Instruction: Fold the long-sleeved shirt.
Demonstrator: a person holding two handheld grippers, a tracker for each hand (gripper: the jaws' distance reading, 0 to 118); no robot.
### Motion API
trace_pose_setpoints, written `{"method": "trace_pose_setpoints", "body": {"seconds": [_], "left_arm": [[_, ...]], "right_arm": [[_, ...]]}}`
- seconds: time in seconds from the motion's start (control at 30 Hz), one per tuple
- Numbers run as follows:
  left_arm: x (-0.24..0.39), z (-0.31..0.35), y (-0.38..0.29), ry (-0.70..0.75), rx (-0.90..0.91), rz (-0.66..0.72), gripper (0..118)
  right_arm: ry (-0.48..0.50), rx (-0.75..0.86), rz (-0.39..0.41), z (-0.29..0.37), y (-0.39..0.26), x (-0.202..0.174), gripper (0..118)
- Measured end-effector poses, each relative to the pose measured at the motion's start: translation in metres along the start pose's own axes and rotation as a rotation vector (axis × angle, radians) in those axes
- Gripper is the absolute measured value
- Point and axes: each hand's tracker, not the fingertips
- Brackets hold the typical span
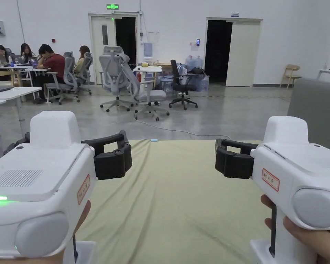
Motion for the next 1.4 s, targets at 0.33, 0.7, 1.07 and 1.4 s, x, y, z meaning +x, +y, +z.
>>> {"method": "trace_pose_setpoints", "body": {"seconds": [0.33,0.7,1.07,1.4], "left_arm": [[-0.001,0.002,-0.001,-0.029,-0.008,0.026,118],[-0.002,0.004,0.000,-0.019,0.000,-0.008,118],[0.000,0.003,-0.002,-0.019,-0.009,-0.018,118],[-0.004,0.003,-0.004,-0.030,-0.023,-0.018,118]], "right_arm": [[0.007,-0.047,0.013,-0.002,-0.003,-0.011,118],[-0.036,-0.017,-0.041,0.000,0.001,-0.002,118],[-0.028,-0.032,-0.050,-0.001,-0.001,0.000,118],[-0.001,-0.043,-0.062,-0.001,-0.001,-0.002,118]]}}
